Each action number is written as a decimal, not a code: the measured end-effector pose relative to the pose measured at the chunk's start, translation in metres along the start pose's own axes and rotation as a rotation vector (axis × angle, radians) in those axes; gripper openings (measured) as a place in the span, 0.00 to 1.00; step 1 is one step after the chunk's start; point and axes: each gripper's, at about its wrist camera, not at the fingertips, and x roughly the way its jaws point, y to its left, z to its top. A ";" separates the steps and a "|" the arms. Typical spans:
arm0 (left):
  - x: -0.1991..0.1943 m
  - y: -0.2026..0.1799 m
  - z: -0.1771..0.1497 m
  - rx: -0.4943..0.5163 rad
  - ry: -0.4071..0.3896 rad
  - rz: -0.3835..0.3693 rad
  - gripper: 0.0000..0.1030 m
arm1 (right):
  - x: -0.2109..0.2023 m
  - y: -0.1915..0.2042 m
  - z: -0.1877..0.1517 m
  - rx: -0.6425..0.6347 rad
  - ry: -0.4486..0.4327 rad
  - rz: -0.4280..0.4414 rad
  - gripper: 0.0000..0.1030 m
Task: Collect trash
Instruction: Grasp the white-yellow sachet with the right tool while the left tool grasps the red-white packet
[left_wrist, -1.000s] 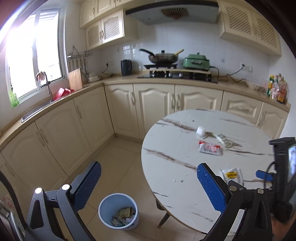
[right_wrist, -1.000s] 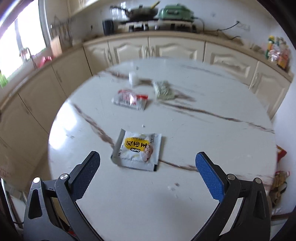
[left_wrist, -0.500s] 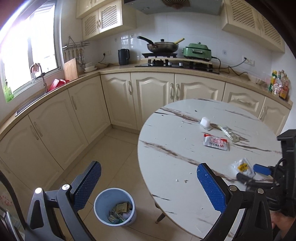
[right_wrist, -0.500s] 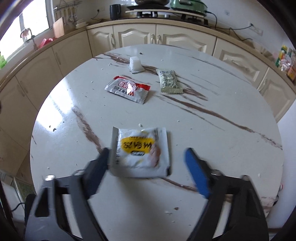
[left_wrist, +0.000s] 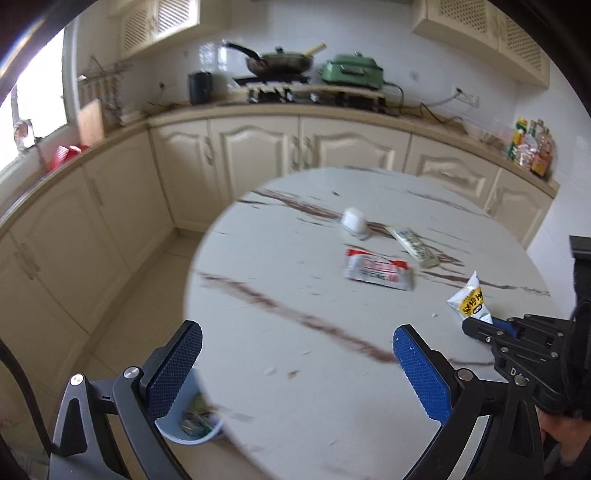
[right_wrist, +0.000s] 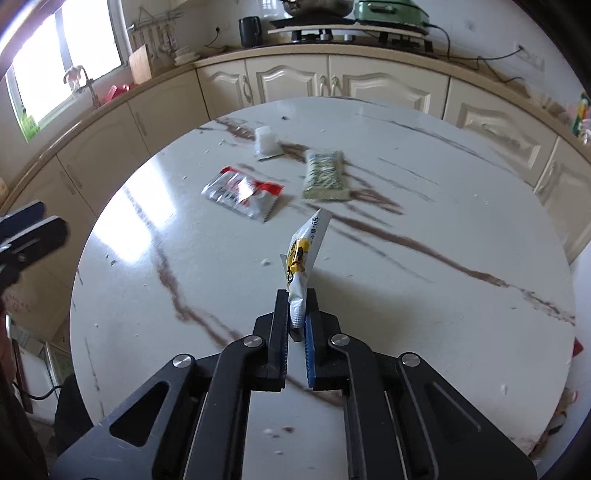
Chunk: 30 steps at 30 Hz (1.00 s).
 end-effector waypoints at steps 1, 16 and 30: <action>0.009 -0.006 0.006 0.006 0.014 -0.004 0.99 | 0.000 -0.002 0.001 0.004 0.000 0.003 0.07; 0.146 -0.054 0.085 -0.026 0.206 -0.036 0.98 | 0.003 -0.046 0.032 0.036 -0.061 0.055 0.07; 0.171 -0.083 0.075 0.078 0.131 -0.048 0.56 | 0.015 -0.049 0.039 0.032 -0.053 0.100 0.07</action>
